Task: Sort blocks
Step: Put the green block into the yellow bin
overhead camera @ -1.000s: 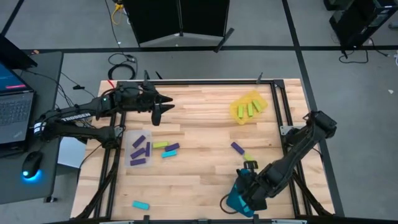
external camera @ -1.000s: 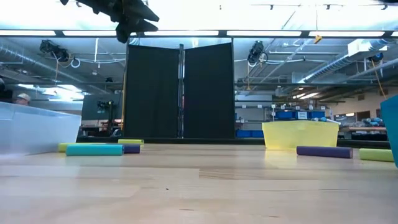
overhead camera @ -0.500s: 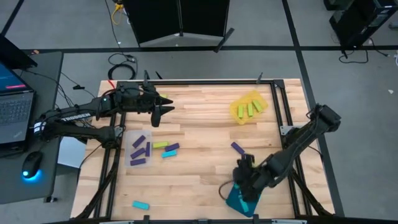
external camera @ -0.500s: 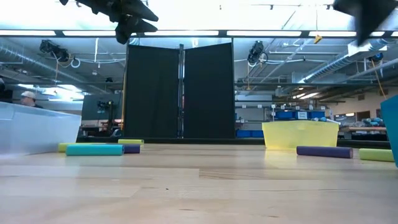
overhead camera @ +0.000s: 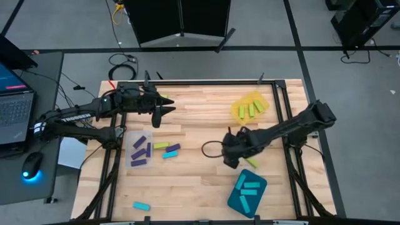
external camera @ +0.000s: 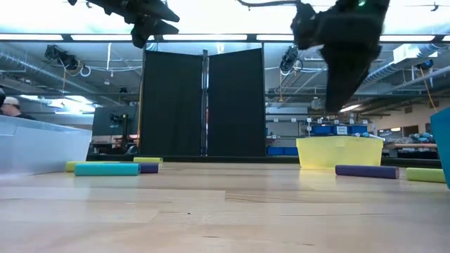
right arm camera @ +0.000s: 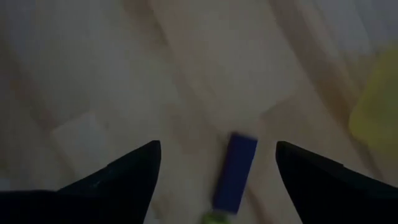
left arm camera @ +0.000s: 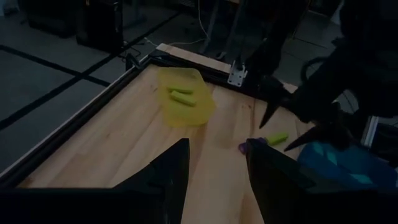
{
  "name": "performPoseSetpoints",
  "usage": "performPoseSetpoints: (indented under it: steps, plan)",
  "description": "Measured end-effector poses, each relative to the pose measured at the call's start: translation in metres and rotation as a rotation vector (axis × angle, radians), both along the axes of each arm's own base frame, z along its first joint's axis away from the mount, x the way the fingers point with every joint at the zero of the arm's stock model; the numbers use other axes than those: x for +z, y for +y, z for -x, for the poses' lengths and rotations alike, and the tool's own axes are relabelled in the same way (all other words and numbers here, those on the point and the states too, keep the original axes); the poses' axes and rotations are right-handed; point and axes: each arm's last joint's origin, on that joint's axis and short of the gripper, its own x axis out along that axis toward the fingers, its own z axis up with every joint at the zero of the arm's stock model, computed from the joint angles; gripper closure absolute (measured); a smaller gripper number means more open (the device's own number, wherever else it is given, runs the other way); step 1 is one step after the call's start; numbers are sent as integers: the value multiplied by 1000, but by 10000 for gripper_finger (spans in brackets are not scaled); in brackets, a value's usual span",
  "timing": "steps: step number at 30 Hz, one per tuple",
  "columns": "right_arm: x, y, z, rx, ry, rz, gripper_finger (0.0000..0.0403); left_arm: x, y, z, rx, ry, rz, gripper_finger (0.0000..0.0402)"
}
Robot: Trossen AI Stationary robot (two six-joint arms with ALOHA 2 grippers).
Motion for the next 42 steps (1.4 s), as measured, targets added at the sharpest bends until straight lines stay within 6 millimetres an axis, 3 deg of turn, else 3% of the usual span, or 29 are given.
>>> performPoseSetpoints:
  steps: [5,8,13,21,28,33,42]
  plan:
    - [4,-6,-10,30,-105,58,86,-9,5,3,146,99,3,237]
    - [15,-8,-13,59,-194,71,87,-28,21,1,301,253,34,238]
    - [31,-14,-13,88,-281,72,87,-60,56,-8,364,508,59,239]
    - [45,-15,-7,106,-333,72,93,-84,126,-35,278,928,50,223]
    - [44,-8,-6,149,-327,78,96,-110,168,-63,61,1262,-1,181]
    - [44,-2,-5,171,-329,80,96,-131,190,-77,3,1369,-41,147]
    - [44,6,-2,215,-327,105,103,-164,216,-65,-19,1450,36,138]
